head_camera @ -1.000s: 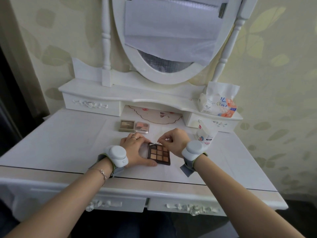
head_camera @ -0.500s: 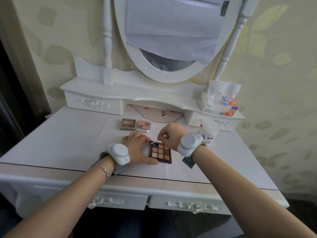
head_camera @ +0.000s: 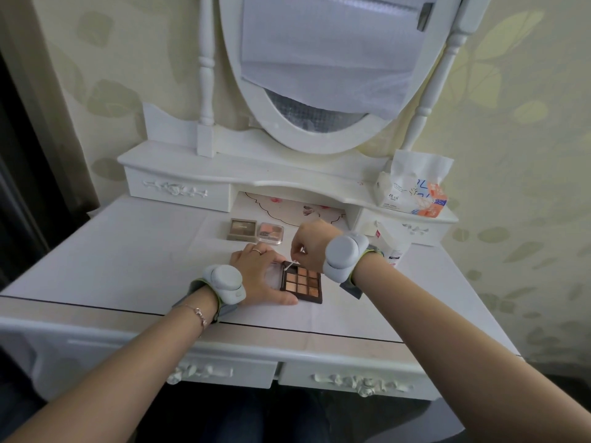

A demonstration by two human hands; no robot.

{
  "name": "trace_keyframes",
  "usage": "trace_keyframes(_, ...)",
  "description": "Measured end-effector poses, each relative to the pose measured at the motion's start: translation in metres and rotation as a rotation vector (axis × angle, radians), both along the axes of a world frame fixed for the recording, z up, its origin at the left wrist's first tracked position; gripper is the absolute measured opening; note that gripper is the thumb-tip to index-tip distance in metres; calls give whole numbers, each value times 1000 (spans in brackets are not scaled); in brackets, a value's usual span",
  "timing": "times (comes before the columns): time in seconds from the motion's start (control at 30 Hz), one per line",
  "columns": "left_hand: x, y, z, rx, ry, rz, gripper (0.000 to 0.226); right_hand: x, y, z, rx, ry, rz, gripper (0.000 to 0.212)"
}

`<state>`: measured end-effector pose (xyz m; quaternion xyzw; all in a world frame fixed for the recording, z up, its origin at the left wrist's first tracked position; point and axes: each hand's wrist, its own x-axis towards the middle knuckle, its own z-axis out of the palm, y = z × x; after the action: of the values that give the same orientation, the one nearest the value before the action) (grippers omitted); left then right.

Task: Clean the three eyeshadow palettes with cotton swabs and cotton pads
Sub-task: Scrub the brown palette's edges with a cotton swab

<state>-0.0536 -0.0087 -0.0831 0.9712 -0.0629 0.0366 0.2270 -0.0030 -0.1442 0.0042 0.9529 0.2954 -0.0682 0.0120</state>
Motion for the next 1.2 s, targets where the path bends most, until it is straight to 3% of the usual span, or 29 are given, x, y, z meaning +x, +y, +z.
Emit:
trace_keyframes(0.33,-1,-1,4,22,28,-4,107,-13,-5,13,-62,-3,161,23)
trace_keyframes(1.2,-2,-1,4,18,22,6,105,-16,-8,10,34,43,157,25)
